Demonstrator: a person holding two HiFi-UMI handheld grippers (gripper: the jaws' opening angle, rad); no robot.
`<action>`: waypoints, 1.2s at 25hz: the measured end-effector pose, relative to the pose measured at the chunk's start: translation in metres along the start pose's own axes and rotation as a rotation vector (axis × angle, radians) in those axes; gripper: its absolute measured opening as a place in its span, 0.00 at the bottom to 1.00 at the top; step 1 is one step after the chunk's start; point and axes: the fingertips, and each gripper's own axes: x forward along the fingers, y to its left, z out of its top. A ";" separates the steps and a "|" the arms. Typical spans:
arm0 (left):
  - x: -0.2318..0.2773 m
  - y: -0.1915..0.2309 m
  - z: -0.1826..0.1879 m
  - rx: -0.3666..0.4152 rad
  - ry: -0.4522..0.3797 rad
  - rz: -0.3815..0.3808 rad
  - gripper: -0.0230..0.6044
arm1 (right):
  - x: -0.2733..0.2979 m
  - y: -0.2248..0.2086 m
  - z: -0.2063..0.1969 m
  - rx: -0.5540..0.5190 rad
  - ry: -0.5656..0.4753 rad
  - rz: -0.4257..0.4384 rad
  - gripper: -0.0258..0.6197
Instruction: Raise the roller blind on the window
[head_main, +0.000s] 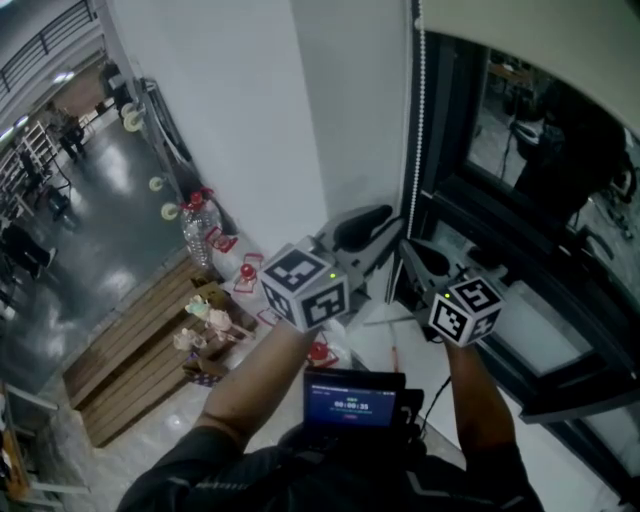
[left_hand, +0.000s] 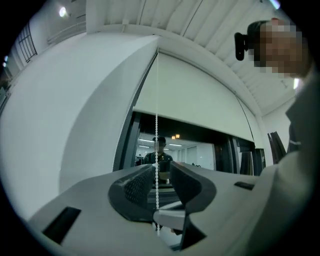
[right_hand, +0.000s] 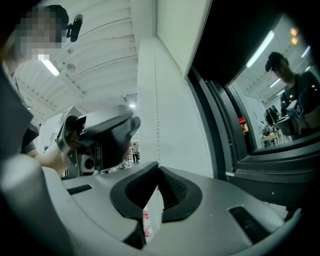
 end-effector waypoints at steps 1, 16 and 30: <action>0.007 -0.001 0.008 0.015 -0.003 -0.002 0.20 | -0.001 -0.001 0.000 0.001 0.000 -0.001 0.04; 0.061 -0.001 0.039 0.070 0.010 -0.028 0.15 | -0.010 -0.004 0.002 -0.008 -0.020 -0.007 0.04; 0.052 0.002 0.032 0.131 0.002 -0.047 0.03 | -0.003 -0.003 -0.003 0.020 -0.014 0.022 0.04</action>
